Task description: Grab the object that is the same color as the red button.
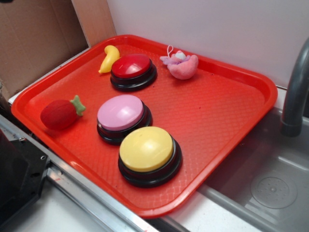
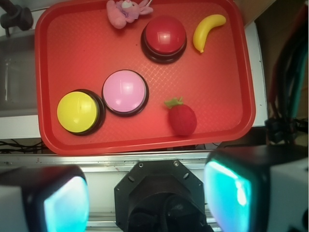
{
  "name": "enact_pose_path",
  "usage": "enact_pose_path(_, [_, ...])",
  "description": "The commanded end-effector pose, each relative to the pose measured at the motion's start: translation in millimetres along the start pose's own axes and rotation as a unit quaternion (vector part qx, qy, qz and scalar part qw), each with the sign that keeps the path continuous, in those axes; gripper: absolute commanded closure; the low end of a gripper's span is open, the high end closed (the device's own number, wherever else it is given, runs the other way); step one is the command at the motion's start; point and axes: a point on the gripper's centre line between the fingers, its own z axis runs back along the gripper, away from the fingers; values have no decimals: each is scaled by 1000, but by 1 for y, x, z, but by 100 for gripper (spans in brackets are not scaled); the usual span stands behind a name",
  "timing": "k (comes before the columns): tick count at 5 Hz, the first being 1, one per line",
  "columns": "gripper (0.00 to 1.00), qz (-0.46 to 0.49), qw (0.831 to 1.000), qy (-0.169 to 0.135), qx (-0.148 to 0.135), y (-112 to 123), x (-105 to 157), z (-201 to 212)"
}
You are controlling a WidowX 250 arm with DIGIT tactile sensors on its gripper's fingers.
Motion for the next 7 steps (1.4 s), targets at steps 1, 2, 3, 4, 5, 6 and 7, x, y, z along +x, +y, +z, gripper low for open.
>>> enact_pose_path(1, [0,0,1000,0,0,0,0,0])
enact_pose_path(2, [0,-22,1000,3,7,-3,5,-20])
enact_pose_path(3, [0,-33,999,-20,28,11,14,-45])
enact_pose_path(4, [0,-27,998,-20,47,27,21,-76])
enact_pose_path(5, [0,-31,997,-49,60,48,29,-125])
enact_pose_path(6, [0,-36,998,-30,47,56,29,-158])
enact_pose_path(7, [0,-29,997,-25,67,60,23,-173])
